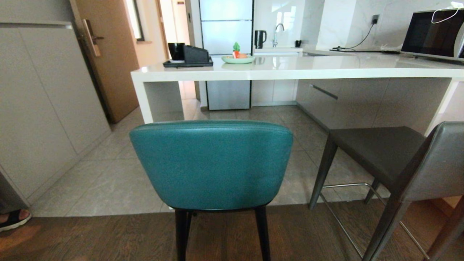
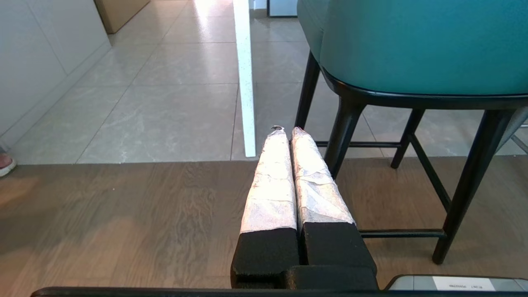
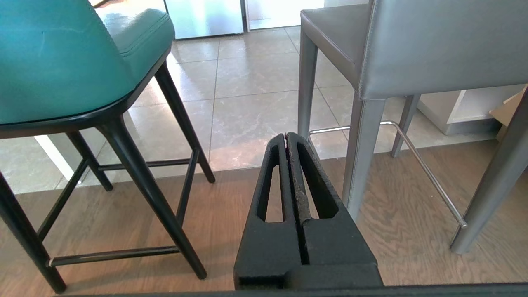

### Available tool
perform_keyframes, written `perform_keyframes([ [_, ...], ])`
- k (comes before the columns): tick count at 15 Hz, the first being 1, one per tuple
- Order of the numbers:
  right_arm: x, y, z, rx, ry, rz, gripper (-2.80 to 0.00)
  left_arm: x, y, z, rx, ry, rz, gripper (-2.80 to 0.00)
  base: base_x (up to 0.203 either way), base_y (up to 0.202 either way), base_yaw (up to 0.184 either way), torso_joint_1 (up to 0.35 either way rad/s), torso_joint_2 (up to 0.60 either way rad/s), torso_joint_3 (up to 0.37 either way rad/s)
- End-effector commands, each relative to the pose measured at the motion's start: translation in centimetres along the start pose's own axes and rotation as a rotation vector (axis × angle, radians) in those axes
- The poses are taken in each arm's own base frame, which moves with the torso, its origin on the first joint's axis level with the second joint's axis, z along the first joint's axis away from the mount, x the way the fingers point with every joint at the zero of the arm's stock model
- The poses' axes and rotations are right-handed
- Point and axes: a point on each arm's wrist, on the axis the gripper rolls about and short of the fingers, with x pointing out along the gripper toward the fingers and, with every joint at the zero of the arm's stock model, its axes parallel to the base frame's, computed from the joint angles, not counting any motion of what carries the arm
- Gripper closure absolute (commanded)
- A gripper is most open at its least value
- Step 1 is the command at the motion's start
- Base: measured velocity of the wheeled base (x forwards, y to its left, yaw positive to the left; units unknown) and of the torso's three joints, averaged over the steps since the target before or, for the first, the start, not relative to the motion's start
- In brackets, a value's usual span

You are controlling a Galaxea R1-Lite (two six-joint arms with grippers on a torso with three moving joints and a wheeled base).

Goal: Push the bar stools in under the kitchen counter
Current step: Push the blue chair back under the dining table

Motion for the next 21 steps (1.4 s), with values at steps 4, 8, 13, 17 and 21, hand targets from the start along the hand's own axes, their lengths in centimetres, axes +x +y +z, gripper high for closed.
perform_keyframes([
  [4,0.05,0.00,-0.12,0.001,0.006,0.000,0.00,0.00,0.00,0.01,-0.004,0.001,0.000,0.00,0.000,0.000,0.000,0.000,0.00,0.000],
  [8,0.05,0.00,-0.12,0.005,0.006,0.000,0.00,0.00,0.01,0.01,-0.008,0.001,0.002,0.00,0.000,0.000,0.000,0.000,0.00,0.000],
  [13,0.05,0.00,-0.11,0.005,0.004,0.000,0.00,0.02,0.01,0.01,-0.008,0.002,0.002,0.00,0.000,0.000,0.000,0.000,0.00,0.000],
  [17,0.05,0.00,-0.12,0.005,0.006,0.000,0.00,0.01,0.01,0.01,-0.011,0.001,0.002,0.00,0.000,0.000,0.000,0.000,0.00,0.000],
  [21,0.05,0.00,-0.12,0.005,0.006,0.000,0.00,0.02,0.01,0.01,-0.011,0.002,0.002,0.00,0.000,0.000,0.000,0.000,0.00,0.000],
])
